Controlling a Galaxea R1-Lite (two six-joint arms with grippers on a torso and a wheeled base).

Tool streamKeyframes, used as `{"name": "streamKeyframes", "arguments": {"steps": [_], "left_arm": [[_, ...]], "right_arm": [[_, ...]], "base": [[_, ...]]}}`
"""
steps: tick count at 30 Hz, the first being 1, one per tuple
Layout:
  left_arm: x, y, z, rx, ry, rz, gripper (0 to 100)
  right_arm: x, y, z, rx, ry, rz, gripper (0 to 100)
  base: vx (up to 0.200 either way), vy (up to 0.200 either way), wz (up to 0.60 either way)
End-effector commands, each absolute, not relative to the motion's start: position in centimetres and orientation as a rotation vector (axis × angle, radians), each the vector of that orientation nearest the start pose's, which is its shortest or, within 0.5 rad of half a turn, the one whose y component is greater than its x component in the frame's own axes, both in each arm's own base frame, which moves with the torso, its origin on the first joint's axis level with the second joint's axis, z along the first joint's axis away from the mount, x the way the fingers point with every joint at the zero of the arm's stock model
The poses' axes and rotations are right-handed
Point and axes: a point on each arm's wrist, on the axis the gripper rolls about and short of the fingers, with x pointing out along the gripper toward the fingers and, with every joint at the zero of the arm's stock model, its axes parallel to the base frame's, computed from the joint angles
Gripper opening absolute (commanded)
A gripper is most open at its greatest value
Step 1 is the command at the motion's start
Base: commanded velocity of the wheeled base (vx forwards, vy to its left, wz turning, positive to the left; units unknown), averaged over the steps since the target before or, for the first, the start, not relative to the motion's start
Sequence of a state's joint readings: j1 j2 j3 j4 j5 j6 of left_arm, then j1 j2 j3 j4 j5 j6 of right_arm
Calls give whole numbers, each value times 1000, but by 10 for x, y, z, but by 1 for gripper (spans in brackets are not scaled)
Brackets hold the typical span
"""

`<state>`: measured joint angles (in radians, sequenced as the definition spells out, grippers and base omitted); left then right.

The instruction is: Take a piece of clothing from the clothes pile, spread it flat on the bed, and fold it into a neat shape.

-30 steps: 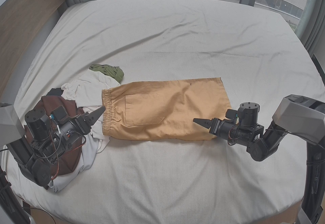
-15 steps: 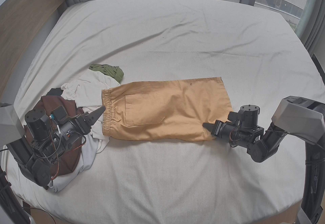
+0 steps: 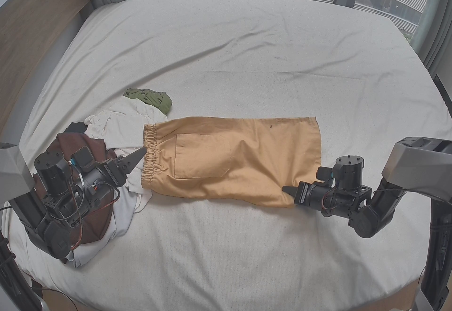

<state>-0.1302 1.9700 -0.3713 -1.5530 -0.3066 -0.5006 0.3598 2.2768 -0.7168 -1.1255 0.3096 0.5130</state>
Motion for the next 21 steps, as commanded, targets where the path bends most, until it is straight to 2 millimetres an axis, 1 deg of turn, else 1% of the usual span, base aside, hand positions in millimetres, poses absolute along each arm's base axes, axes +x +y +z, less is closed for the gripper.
{"name": "streamKeyframes", "arguments": {"steps": [1,10,13,15,18,21], "left_arm": [[285,-45,95,-497,154,-418,100],[285,-45,96,-497,151,-420,100],[285,-45,97,-497,148,-420,100],[283,-45,100,-506,140,-423,100],[283,-45,101,-517,138,-424,100],[282,-45,103,-517,131,-426,100]], "right_arm": [[320,129,22,446,601,540,0],[284,113,15,386,677,504,0],[279,110,14,371,686,484,0],[268,105,13,346,707,480,0],[262,102,11,331,722,475,0],[251,97,12,327,748,463,0]], "base": [[0,0,0],[0,0,0],[0,0,0],[0,0,0],[0,0,0],[0,0,0]]}}
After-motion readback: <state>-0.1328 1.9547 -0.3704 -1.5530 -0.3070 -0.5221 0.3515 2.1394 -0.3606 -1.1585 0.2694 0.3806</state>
